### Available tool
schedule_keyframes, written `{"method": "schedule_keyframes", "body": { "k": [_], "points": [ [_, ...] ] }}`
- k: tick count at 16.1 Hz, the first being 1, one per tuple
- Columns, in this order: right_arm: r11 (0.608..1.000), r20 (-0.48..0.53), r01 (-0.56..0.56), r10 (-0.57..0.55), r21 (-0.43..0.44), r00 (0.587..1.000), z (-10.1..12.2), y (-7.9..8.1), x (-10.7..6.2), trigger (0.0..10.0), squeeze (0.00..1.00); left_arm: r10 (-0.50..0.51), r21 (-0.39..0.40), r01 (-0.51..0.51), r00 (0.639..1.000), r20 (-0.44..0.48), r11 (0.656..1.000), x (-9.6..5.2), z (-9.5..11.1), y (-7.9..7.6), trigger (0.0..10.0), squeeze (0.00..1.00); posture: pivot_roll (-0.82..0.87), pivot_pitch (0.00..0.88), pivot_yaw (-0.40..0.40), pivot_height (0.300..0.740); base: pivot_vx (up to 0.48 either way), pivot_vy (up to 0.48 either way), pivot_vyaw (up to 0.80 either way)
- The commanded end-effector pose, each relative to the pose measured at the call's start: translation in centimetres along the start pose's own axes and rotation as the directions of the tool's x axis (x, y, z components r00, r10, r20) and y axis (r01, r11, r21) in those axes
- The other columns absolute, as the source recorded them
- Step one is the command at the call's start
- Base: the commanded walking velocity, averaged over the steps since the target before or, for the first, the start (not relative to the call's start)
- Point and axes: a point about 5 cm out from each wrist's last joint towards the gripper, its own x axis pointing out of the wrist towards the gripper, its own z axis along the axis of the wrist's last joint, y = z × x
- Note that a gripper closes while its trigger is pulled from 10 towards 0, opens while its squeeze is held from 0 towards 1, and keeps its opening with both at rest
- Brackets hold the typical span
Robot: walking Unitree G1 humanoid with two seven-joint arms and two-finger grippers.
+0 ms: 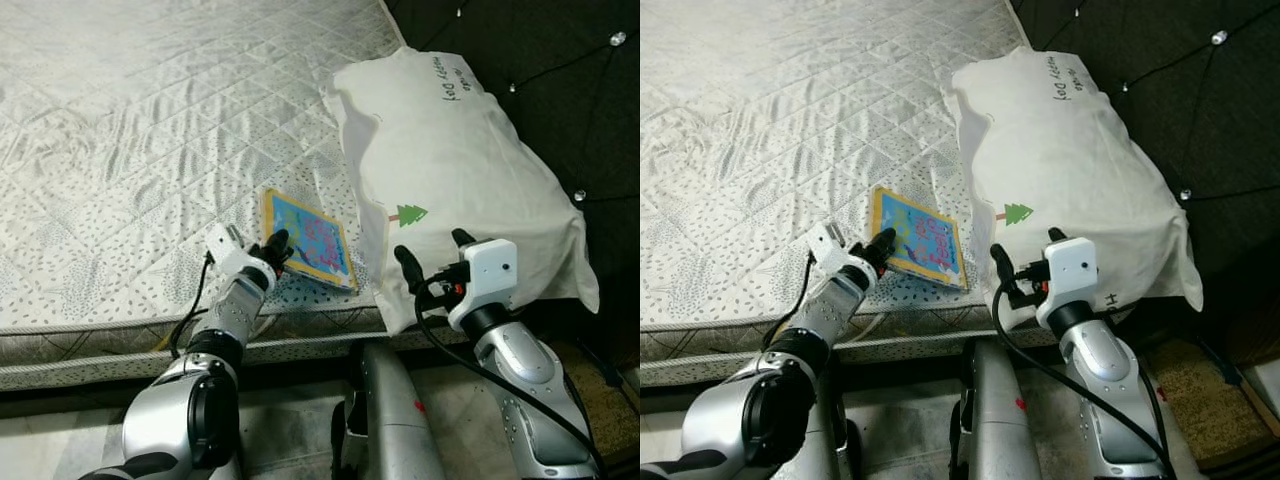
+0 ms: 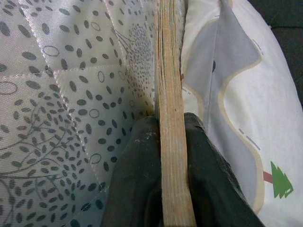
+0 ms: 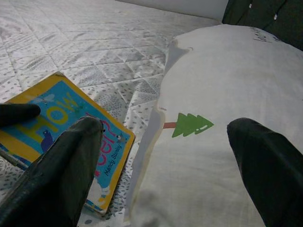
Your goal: Clean up the room
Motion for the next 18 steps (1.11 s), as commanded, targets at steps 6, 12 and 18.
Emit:
{"method": "schedule_keyframes", "body": {
  "k": [6,12,18],
  "points": [
    [1.000,0.015,-0.004,0.004,-0.021,1.000,0.5,0.1,0.2,10.0,0.00,-0.099,0.084,0.106,0.991,-0.093,0.991,0.6,-1.1,-1.7,10.0,0.00,-0.15,0.142,-0.071,0.559,0.000,0.000,0.00],
    [1.000,0.016,-0.005,0.005,-0.023,1.000,0.5,0.2,0.3,10.0,0.00,-0.092,0.142,0.107,0.990,-0.105,0.984,0.6,-1.5,-2.0,10.0,0.16,-0.15,0.142,-0.068,0.559,0.000,0.000,0.00],
    [1.000,0.013,-0.001,0.001,-0.024,1.000,0.3,0.2,0.3,10.0,0.00,-0.028,0.209,0.039,0.998,-0.055,0.977,0.6,-0.7,-1.3,10.0,1.00,-0.14,0.140,-0.060,0.559,0.000,0.000,0.00]
  ]
}}
